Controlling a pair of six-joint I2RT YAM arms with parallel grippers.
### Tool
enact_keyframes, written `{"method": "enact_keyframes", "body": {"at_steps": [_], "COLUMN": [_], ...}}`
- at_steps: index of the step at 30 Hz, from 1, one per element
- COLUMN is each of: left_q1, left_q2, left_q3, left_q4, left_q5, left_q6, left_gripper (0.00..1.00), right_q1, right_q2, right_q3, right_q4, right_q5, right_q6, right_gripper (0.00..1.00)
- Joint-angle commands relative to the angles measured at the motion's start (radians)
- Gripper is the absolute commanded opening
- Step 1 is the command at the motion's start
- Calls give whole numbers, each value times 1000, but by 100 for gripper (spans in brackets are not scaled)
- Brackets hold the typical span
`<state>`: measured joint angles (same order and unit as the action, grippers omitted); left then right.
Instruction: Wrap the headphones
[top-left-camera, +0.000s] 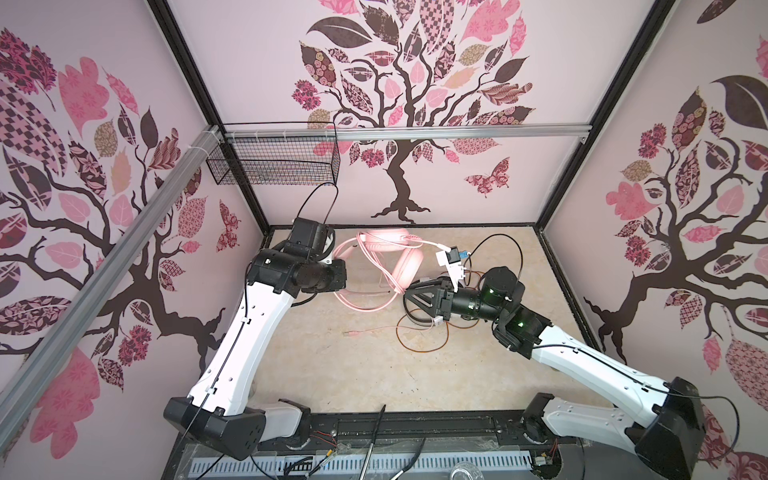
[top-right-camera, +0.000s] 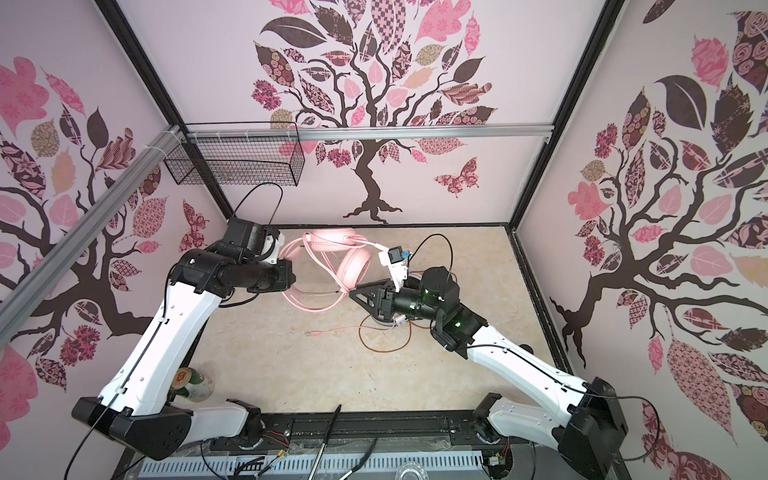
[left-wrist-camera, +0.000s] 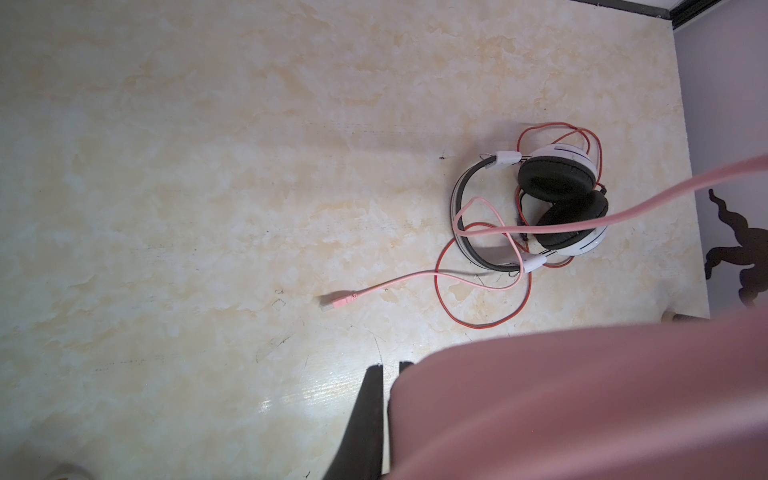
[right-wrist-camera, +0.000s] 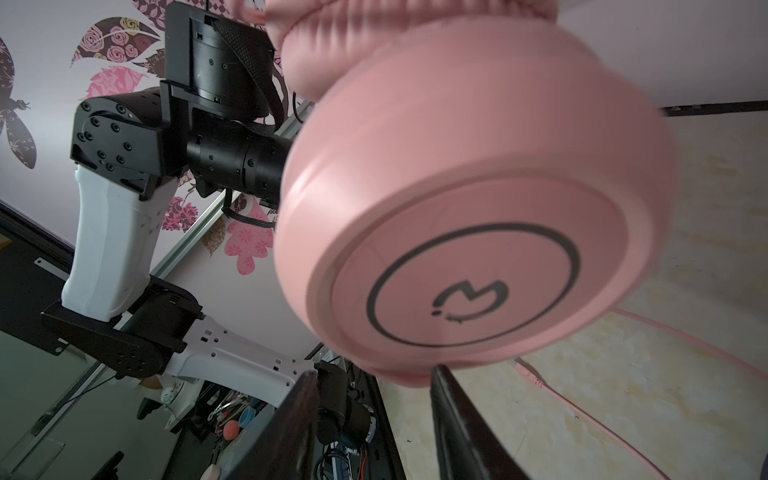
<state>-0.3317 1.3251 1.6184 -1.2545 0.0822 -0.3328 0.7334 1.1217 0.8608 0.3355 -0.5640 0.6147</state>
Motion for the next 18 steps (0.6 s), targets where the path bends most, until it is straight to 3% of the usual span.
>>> {"method": "enact_keyframes", "body": {"at_steps": [1,4,8,10,11,13,18], "left_q1": [-9,-9,-9,-9,-9,-9,-9], "left_q2": [-3,-2,-2,-2,-2,-9,1], "left_q3": [36,35,36,40,41,35,33], "left_q4": [70,75,73,67,63,61,71], "left_q5": [67,72,62,55,50,47,62], "left_q6": [-16,-18,-18,-15,-13,-11,-20], "left_gripper": [0,0,0,0,0,0,0], "right_q1": [13,14,13,30,49,53,52], "right_q2": [-21,-27,-31,-71,-121,-194,-171], "right_q3": [7,0,12,40,37,-7,12], "right_q4": [-34,-38,-84,-238,-301,-305,-275], "right_q5": [-13,-12,-7,135,254,334,169], "right_q6": [-28,-26,-45,-135,-191,-220,-220], "right_gripper": [42,43,33,27,31,36,36]}}
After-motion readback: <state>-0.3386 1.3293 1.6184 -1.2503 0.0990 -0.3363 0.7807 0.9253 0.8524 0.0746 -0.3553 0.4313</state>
